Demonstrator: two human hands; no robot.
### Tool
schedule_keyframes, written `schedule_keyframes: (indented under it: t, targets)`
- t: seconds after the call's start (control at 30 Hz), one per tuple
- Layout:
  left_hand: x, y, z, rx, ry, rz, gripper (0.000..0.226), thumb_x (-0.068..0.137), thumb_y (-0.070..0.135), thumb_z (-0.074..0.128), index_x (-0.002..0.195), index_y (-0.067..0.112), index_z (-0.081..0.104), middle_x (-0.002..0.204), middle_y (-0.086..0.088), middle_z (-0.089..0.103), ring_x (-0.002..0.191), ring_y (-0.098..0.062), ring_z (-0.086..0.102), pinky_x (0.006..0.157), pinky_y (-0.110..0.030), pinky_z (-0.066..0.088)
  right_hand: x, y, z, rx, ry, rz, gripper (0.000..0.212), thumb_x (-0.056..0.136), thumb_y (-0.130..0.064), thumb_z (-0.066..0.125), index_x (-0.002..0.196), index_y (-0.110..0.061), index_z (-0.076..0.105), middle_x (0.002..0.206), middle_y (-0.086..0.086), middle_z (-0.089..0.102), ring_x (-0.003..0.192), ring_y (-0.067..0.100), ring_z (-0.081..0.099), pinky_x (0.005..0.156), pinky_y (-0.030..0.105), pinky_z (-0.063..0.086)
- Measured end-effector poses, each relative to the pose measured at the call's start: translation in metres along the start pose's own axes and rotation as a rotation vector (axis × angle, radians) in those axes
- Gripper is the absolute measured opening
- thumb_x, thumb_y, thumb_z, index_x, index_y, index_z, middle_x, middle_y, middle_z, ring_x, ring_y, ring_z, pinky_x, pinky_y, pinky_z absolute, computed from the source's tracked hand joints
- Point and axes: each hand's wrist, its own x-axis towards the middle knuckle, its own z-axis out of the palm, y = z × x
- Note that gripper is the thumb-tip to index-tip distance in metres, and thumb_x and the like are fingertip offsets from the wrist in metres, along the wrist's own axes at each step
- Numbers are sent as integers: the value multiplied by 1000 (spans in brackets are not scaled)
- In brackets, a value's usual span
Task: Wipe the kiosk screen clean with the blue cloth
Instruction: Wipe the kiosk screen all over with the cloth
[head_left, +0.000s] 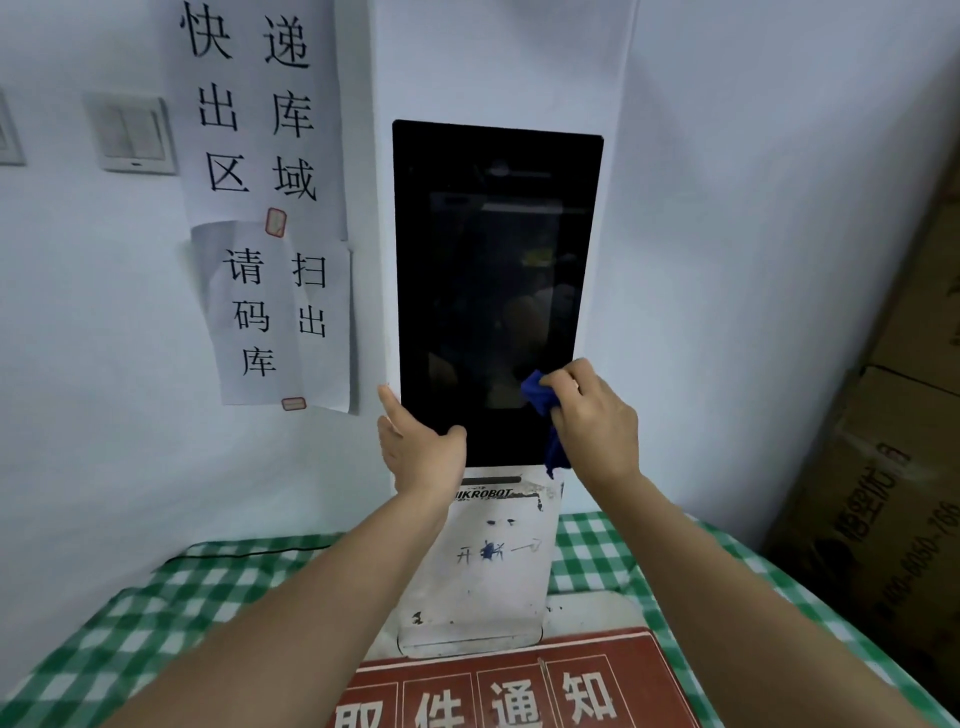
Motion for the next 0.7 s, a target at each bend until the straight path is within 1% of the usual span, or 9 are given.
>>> schedule_keyframes:
  t: [0.13,0.2,0.3,0.43,0.53,0.63,0.7]
  targets:
    - [0,-2,3,-2,6,24,93,87,12,56,151,29,-10,160,-2,4,145,-29,17,113,-44,31,-20,0,10,-36,-68,-70,33,57,9,75,79,-9,59,79,6,55,56,22,50,37,20,22]
    - [2,-4,2,9,0,27,93,87,13,56,151,29,-10,160,-1,3,146,-27,16,114,-43,31,-26,3,8,-59,-121,-124,38,52,10,78,79,-9,59,77,5,54,55,23,51,38,19,20]
    - [2,-5,0,16,-24,15,95,87,14,56,151,32,-11,160,1,2,145,-28,17,111,-46,35,-21,8,0,-74,-130,-193,37,52,10,78,78,-9,60,76,6,55,54,23,52,38,19,19]
    - [3,-6,-3,28,-47,2,97,84,15,56,149,37,-12,159,4,3,141,-30,27,99,-50,47,1,12,-7,-71,-51,-97,26,61,8,73,78,-6,59,80,6,57,54,23,51,37,21,23]
    - [1,-6,-4,37,-57,-6,97,83,16,56,149,39,-12,159,7,4,139,-31,31,99,-52,46,-2,14,-4,-47,-20,-32,27,63,11,68,80,-7,58,82,6,56,55,23,49,34,23,26]
    - [1,-6,-4,40,-62,-1,96,84,15,56,149,38,-12,159,7,4,140,-29,29,101,-51,45,-23,13,7,-5,-59,11,29,63,12,68,83,-8,58,83,5,55,56,23,49,32,25,31]
    - [3,-6,-6,39,-61,4,97,83,15,56,149,38,-11,158,7,6,138,-29,31,98,-51,47,-36,11,12,-15,-127,-2,30,63,10,72,82,-9,59,81,4,55,55,23,49,33,22,26]
